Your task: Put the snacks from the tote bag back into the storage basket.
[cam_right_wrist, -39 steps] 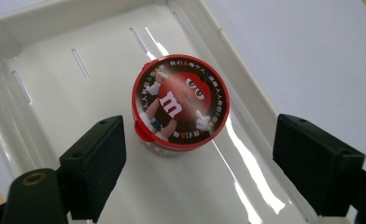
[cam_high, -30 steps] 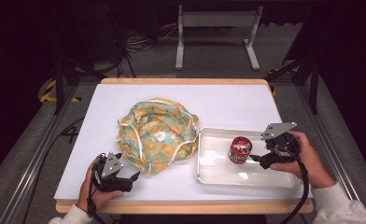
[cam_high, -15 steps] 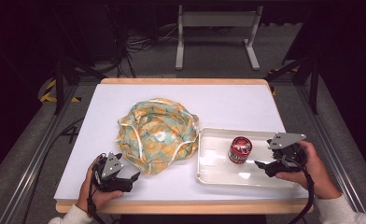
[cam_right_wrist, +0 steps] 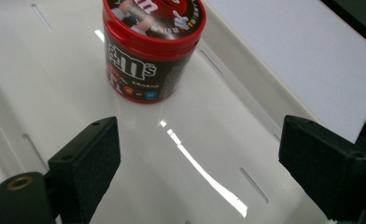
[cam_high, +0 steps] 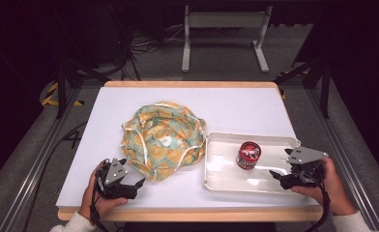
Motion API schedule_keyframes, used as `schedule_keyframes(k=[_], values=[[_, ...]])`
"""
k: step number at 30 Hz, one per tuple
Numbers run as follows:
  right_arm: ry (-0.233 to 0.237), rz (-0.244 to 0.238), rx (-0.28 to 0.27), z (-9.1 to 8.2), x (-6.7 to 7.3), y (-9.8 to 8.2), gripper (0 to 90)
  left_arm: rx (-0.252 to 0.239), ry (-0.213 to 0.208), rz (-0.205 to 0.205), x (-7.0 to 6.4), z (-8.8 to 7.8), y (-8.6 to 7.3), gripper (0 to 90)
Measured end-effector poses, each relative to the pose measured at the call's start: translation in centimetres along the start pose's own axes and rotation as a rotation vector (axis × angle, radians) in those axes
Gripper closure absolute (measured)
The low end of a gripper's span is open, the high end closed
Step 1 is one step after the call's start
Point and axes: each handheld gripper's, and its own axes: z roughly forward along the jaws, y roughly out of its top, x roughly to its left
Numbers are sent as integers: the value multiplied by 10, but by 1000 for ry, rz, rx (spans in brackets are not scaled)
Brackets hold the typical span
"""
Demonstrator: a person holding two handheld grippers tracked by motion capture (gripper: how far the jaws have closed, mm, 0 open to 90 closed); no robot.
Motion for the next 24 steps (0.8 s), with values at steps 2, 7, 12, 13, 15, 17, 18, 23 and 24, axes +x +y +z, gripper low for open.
schedule_keyframes(k=[2,7,12,13,15,17,18,23,24], values=[[-11,16,-6,1,0,-5,124,-1,0,0,0,0,0,85],[-32,69,-35,2,-3,-20,117,-2,-1,1,0,0,0,85],[-41,104,-73,0,-5,-30,112,-3,-1,4,1,0,0,85],[-40,113,-93,-2,-6,-33,106,-3,-1,5,1,0,0,85],[-57,129,-118,-3,-6,-38,91,-2,-3,4,2,0,0,85],[-70,149,-129,-5,-8,-43,86,-3,-2,5,1,0,0,85],[-79,160,-129,-6,-8,-45,84,-4,-3,6,1,-1,0,85],[-72,191,-153,-10,-8,-54,78,-12,-6,5,2,-1,0,85],[-84,184,-147,-10,-6,-56,78,-14,-8,5,2,-1,0,84]])
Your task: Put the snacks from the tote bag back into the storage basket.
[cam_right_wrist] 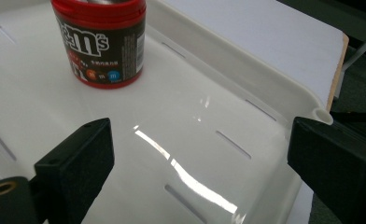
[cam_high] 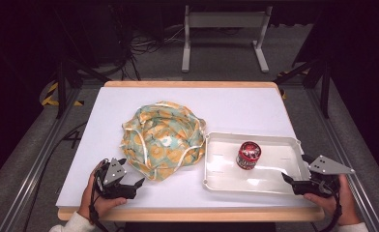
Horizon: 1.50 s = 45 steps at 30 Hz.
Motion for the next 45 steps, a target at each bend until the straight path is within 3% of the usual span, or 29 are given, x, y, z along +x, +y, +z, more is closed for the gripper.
schedule_keyframes(k=[12,45], values=[[-35,-7,-28,-3,1,-8,88,4,-8,-1,0,2,0,85],[-1,-23,-31,1,5,-3,99,11,5,-10,1,3,0,85]])
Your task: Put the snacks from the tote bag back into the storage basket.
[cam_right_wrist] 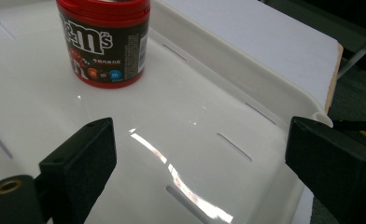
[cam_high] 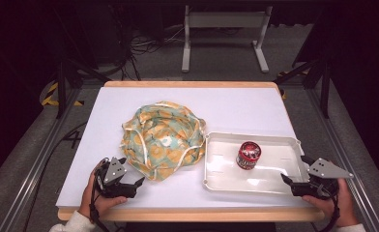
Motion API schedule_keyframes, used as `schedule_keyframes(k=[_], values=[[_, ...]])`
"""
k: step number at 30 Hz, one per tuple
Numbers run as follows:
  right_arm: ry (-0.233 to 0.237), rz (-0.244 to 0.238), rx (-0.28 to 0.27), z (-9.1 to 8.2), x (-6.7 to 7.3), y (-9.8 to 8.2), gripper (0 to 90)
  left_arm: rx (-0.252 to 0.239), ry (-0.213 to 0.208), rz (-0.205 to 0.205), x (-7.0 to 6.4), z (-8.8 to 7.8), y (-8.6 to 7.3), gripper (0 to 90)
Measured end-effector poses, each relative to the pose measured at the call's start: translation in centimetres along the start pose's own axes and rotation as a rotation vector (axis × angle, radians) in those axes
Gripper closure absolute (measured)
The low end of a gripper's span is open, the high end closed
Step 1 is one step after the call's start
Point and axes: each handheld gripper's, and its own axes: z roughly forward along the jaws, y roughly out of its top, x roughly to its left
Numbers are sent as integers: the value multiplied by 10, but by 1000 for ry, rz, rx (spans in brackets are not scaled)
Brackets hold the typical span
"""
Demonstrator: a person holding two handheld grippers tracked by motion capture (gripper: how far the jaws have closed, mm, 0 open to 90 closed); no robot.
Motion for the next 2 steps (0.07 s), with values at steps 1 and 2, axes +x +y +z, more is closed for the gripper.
schedule_keyframes(k=[1,2], values=[[3,-5,-3,0,0,0,103,0,-1,0,0,0,0,84],[2,-9,-3,-1,1,1,102,1,-1,0,0,0,0,84]])
